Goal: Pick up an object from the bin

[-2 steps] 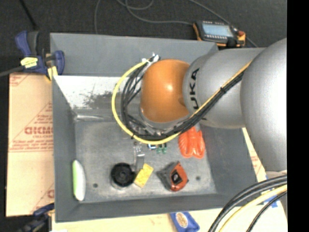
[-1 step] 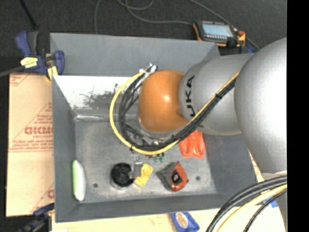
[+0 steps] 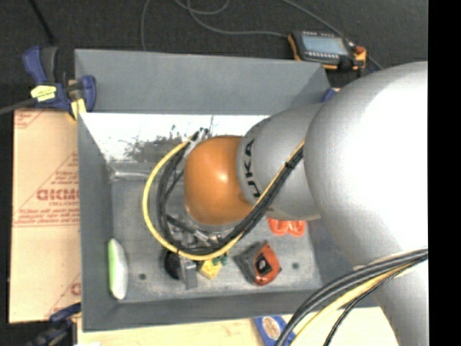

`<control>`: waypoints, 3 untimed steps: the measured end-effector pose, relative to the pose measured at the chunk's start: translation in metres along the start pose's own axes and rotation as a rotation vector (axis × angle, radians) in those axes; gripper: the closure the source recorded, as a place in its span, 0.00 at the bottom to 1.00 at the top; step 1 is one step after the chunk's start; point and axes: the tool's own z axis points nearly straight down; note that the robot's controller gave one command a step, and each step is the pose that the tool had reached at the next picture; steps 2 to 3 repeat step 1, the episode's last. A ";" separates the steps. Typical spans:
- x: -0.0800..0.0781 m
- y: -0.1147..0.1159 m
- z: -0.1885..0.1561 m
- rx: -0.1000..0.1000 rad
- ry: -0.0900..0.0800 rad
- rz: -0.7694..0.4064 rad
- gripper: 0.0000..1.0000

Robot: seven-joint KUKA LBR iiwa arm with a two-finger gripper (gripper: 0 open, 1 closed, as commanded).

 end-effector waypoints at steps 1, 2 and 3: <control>-0.002 -0.023 -0.007 -0.005 -0.014 0.033 1.00; -0.002 -0.023 -0.007 -0.005 -0.014 0.033 1.00; -0.002 -0.023 -0.007 -0.005 -0.014 0.033 1.00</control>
Offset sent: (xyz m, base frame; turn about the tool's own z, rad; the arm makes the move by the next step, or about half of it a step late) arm 0.0000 0.0000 0.0000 0.0000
